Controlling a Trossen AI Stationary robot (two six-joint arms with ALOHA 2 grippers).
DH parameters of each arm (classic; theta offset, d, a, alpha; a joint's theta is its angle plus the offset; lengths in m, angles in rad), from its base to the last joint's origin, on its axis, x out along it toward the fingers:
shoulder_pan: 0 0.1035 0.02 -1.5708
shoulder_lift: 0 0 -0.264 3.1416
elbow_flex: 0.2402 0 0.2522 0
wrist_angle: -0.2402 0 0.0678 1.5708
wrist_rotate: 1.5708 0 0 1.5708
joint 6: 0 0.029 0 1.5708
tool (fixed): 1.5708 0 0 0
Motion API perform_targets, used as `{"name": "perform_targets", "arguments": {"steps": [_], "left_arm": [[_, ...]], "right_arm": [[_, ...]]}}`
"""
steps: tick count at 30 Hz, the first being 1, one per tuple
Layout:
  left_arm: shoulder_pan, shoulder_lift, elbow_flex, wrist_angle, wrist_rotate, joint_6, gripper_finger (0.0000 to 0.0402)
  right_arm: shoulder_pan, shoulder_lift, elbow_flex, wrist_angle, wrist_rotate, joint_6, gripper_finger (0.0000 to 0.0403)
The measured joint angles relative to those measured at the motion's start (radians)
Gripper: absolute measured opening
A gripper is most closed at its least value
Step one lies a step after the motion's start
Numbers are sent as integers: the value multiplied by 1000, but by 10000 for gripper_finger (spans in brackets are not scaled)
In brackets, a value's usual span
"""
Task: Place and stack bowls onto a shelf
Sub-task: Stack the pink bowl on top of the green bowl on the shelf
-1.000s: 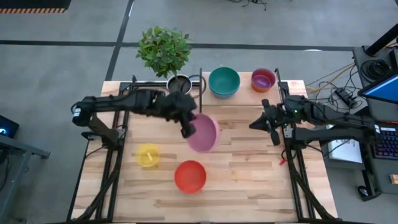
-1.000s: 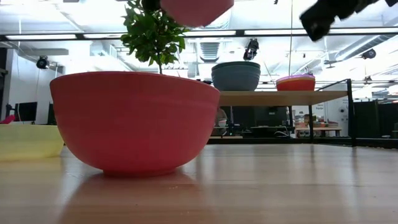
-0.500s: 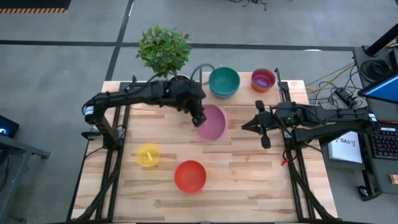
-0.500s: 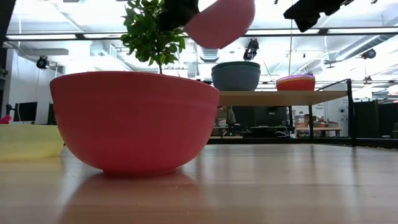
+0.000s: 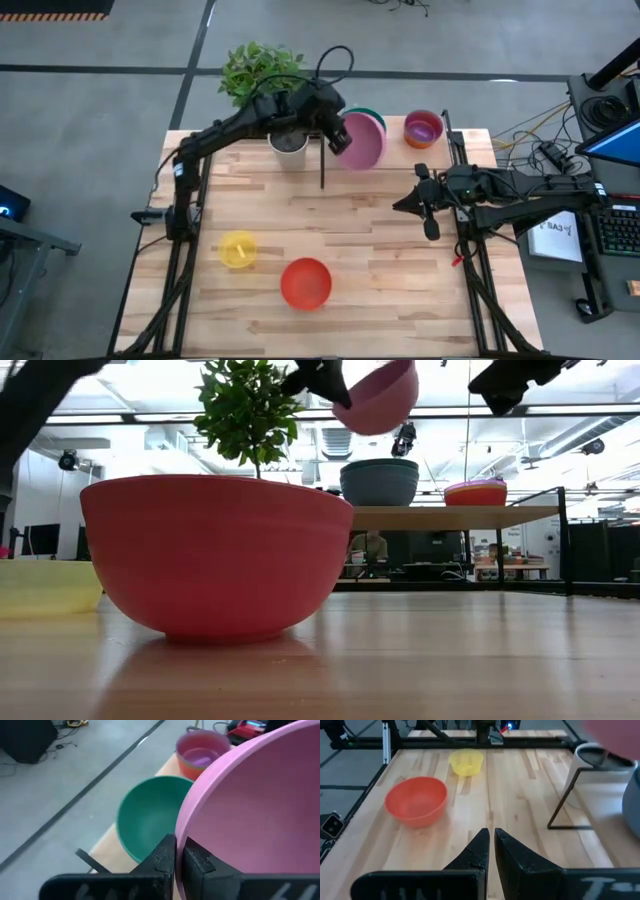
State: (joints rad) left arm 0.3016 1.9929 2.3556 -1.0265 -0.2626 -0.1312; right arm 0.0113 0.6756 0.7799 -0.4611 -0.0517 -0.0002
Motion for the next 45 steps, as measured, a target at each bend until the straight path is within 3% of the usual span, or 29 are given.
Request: {"name": "perform_targets", "arguments": {"steps": [10, 24, 41, 45], "left_arm": [[88, -11, -148, 119, 19, 2, 0], [100, -5, -142, 211, 18, -16, 2], [114, -5, -146, 245, 18, -4, 102], [91, -27, -146, 227, 125, 68, 116]], "right_arm": [[15, 0, -1, -13, 0, 16, 18], [15, 2, -1, -12, 1, 29, 18], [15, 2, -2, -13, 1, 42, 18], [15, 2, -11, -7, 9, 42, 18]]}}
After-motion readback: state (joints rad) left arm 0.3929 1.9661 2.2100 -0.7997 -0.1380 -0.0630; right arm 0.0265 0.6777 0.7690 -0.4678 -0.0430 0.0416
